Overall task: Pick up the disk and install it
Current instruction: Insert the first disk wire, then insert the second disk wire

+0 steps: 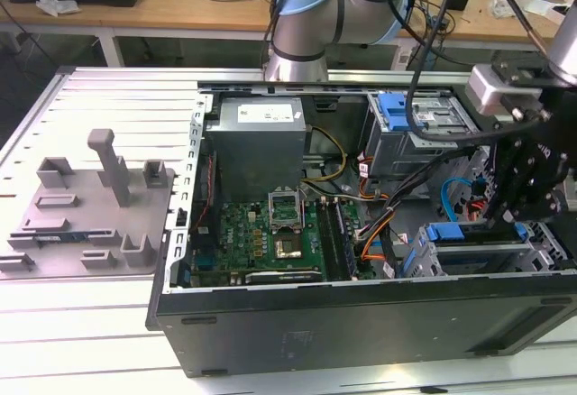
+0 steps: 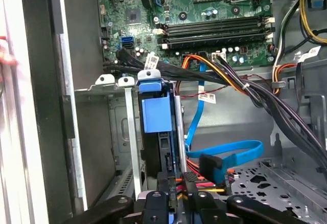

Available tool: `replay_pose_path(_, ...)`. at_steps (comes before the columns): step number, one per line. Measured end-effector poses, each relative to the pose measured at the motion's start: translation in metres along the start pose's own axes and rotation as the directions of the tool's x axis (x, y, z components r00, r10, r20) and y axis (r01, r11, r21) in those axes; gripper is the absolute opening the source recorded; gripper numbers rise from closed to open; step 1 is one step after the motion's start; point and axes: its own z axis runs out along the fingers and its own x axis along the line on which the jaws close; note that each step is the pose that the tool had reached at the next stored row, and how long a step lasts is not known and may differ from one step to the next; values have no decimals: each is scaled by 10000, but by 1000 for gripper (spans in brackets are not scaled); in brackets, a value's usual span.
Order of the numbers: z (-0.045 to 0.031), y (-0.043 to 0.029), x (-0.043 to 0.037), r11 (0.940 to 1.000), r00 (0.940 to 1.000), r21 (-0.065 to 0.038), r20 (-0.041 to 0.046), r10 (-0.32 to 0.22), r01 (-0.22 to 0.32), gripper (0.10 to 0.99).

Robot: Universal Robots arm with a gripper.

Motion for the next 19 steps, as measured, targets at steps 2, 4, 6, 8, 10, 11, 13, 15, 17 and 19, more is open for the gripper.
replay_pose_path(2,-78,0,-8,10000,10000,2,2,1,-1,239)
replay_pose_path(4,-181,-2,-17,10000,10000,8,-4,0,0,239)
replay_pose_path(6,-231,-3,-15,10000,10000,8,-1,0,0,239)
replay_pose_path(8,-232,-3,-16,10000,10000,8,-3,0,0,239)
replay_pose_path(10,-231,-3,-17,10000,10000,8,-1,0,0,239)
replay_pose_path(11,-231,-3,-17,10000,10000,8,-1,0,0,239)
replay_pose_path(13,-232,-3,-18,10000,10000,8,-2,0,0,239)
replay_pose_path(15,-232,-3,-19,10000,10000,8,-3,0,0,239)
replay_pose_path(17,-232,-3,-20,10000,10000,8,-3,0,0,239)
replay_pose_path(19,-232,-3,-21,10000,10000,8,-2,0,0,239)
